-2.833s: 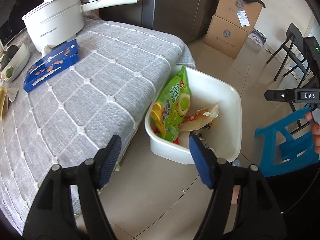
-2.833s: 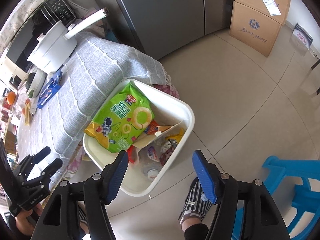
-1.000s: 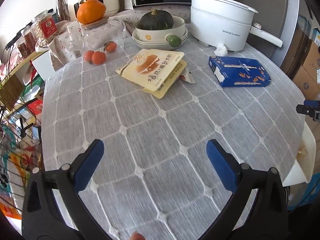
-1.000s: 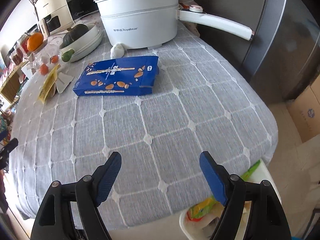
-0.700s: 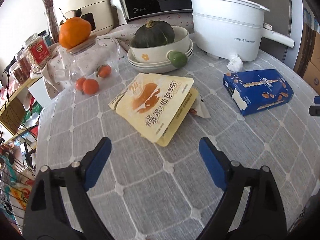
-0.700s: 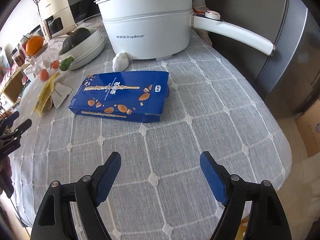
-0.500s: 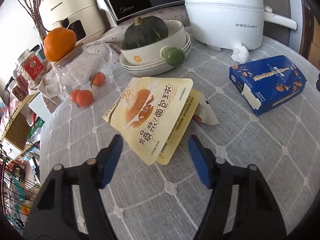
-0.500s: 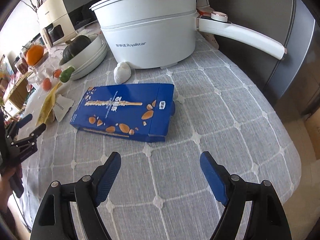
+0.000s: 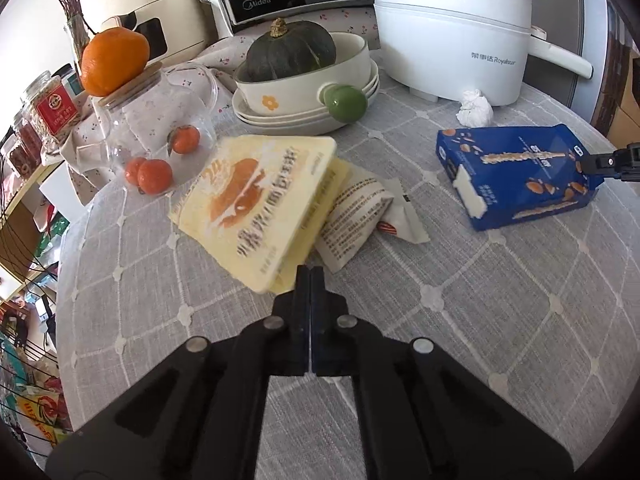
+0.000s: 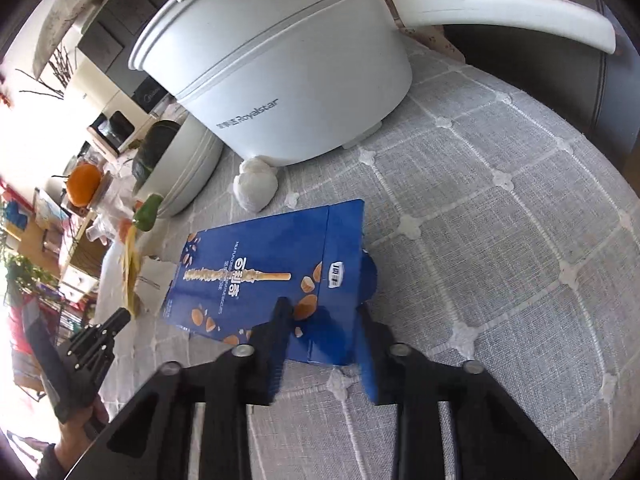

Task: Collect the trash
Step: 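Grasp the blue biscuit box with the right tool while the left tool reaches the yellow bread packet, then lift the blue box with the right tool while the left tool closes on the bread packet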

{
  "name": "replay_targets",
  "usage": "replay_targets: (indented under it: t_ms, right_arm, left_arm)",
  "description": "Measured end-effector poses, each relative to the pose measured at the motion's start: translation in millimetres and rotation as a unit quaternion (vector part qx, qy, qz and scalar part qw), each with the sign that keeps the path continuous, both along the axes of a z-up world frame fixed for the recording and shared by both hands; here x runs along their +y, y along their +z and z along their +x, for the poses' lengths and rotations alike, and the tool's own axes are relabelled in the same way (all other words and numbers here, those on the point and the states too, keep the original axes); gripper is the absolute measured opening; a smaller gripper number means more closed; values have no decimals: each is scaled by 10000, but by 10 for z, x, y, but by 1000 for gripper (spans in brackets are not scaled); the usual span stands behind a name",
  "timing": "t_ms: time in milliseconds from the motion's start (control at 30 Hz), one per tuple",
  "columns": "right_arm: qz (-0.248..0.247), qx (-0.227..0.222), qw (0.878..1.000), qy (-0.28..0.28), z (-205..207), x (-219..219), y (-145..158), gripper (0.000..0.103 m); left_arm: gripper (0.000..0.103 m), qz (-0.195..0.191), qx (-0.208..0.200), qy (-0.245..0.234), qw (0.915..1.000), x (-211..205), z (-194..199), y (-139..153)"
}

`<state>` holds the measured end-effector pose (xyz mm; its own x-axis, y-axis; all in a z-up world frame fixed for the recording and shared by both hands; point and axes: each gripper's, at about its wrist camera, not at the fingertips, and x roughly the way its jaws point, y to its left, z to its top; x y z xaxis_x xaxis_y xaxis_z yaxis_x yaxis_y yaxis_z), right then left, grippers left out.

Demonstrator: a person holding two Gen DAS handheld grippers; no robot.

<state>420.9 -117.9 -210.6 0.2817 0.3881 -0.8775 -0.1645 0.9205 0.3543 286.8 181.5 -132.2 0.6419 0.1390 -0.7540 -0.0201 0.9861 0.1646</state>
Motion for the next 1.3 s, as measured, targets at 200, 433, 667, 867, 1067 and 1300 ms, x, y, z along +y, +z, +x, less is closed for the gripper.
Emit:
replay_targets:
  t_ms: [200, 433, 667, 867, 1067, 1300]
  right_arm:
    - [64, 60, 9992, 379, -344, 153, 153, 9]
    - [-107, -172, 9986, 498, -847, 146, 458, 4]
    - [-237, -425, 9977, 478, -1161, -12, 886, 3]
    - [-325, -467, 9968, 563, -1235, -27, 918, 3]
    - [-360, -359, 9971, 570, -1114, -76, 782, 3]
    - [-417, -264, 9973, 545, -1008, -124, 640, 3]
  left_arm:
    - [0, -212, 7, 18, 9998, -16, -267, 87]
    - [0, -692, 17, 267, 9972, 171, -626, 265]
    - [34, -729, -246, 295, 9966, 254, -800, 450]
    - [60, 117, -306, 125, 9994, 174, -500, 318]
    - [42, 755, -159, 13, 9970, 135, -37, 81]
    - [4, 757, -115, 159, 9969, 171, 150, -34]
